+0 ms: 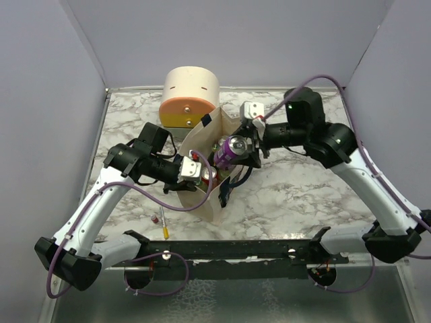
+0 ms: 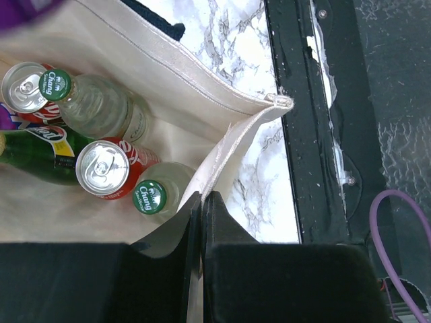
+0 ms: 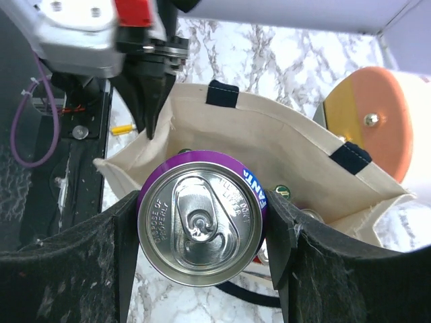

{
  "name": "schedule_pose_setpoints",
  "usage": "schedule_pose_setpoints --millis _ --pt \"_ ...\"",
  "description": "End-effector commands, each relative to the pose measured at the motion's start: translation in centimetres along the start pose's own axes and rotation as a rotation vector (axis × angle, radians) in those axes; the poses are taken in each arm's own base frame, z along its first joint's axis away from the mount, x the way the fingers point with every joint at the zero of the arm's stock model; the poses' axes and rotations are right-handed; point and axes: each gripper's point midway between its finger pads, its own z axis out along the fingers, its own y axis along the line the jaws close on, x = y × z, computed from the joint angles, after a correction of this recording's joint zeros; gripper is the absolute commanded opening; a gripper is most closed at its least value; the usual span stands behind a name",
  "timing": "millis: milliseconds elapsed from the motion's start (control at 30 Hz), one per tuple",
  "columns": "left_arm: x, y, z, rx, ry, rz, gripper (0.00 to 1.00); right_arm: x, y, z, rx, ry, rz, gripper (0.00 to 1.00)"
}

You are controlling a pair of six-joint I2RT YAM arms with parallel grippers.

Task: Place the beverage into the canvas bag
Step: Place the drink in the canvas bag.

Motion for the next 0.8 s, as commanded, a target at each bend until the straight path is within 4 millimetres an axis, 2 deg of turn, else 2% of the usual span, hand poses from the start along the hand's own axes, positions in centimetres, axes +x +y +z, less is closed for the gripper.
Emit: schedule_pose_setpoints --millis 0,67,167,267,567,767 --pt "0.0 0.5 -0.3 -0.017 0.014 0.035 0.00 -1.0 -2.3 3.0 -0.014 -0.032 0.033 0.01" --pt "-0.2 0.5 -0.5 -0.024 0.011 0.038 0.00 -0.3 -2.7 4.3 -0.042 -0.017 0.062 0.01" --pt "-0.4 0.5 -0.6 -0.032 0.006 0.047 0.00 1.7 -2.9 6.3 -0.092 0.025 0.101 0.01" --pt "-0.5 0.5 -0.7 -0.039 0.003 0.055 0.00 3.9 -2.3 7.7 -0.164 0.068 0.134 0.01" --pt "-0.9 1.1 -1.1 -0.064 0.005 0.078 0.00 7.2 2.6 8.5 -0.442 0.117 0.156 0.01" --pt "-1.3 1.2 -1.3 -0.072 0.001 0.082 0.00 8.3 5.3 8.8 -0.520 0.120 0.170 0.01"
